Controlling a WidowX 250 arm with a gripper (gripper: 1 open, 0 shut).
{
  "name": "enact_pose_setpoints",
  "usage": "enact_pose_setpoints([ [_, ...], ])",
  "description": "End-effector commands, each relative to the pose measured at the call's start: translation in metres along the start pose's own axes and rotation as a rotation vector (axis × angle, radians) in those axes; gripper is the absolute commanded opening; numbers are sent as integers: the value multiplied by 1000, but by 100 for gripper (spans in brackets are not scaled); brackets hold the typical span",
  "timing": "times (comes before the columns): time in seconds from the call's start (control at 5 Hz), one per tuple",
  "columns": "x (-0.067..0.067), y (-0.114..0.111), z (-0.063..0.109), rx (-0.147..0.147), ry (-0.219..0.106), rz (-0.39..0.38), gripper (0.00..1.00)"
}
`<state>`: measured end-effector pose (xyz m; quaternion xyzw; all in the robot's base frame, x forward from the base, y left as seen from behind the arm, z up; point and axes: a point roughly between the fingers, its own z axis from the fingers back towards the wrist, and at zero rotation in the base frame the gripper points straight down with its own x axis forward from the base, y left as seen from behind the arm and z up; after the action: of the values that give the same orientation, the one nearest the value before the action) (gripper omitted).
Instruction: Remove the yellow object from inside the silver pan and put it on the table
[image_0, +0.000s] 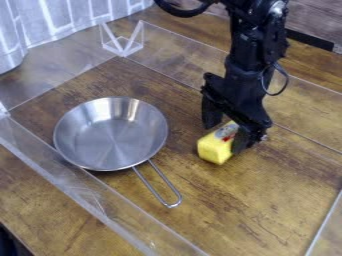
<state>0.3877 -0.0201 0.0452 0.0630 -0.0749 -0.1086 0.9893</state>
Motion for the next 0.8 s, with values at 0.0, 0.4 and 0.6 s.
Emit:
enact_pose_setpoints([
  [0.0, 14, 5, 7, -2, -46, 15, 100],
  [0.4, 14, 5, -10, -5, -22, 5, 100],
  [0.6, 14, 6, -16, -10, -14, 4, 100],
])
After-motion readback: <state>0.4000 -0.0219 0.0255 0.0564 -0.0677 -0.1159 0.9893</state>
